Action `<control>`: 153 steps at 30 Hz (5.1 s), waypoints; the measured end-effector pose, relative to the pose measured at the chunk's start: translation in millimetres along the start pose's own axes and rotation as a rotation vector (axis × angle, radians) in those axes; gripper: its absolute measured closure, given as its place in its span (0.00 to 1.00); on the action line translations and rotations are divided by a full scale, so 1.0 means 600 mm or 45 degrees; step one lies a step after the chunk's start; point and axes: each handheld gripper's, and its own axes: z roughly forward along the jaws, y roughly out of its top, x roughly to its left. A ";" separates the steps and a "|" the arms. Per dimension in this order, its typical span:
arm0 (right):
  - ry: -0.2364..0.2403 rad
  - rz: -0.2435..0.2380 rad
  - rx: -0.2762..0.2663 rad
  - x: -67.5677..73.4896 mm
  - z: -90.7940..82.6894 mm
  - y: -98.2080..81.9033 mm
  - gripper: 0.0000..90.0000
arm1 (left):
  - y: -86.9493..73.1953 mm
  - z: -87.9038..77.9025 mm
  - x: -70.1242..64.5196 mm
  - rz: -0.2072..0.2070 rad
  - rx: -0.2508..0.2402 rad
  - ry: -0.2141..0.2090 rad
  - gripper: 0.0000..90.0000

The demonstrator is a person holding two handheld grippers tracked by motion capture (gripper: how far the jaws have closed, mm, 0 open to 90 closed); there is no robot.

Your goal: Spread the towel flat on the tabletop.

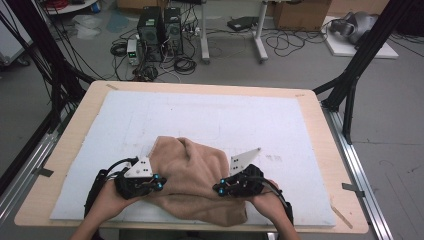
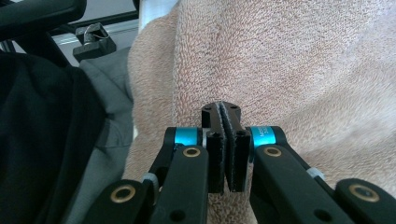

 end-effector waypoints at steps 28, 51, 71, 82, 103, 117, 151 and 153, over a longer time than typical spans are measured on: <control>-0.285 0.136 -0.019 -0.107 -0.010 0.044 0.56 | 0.049 0.017 0.094 -0.137 0.000 0.239 0.58; -0.264 0.192 0.165 -0.148 0.042 0.006 0.99 | 0.024 0.062 0.094 -0.122 0.124 0.168 0.90; -0.316 0.239 0.125 -0.167 0.052 -0.001 0.85 | 0.010 0.052 0.120 -0.248 0.104 0.158 0.58; -0.387 0.219 0.060 -0.158 0.002 0.010 0.88 | 0.016 0.052 0.117 -0.215 0.071 0.222 0.93; -0.558 0.267 -0.020 -0.135 -0.130 -0.017 0.88 | 0.042 0.014 0.101 -0.225 -0.051 0.217 0.94; -0.380 0.098 0.000 -0.016 -0.128 -0.035 0.88 | -0.006 -0.076 0.011 -0.138 -0.189 0.146 0.94; -0.303 0.188 -0.061 -0.073 -0.087 0.011 0.55 | 0.051 -0.043 0.064 -0.211 -0.167 0.085 0.57; -0.282 0.199 -0.013 -0.081 -0.065 0.010 0.54 | 0.047 -0.026 0.063 -0.208 -0.101 0.055 0.56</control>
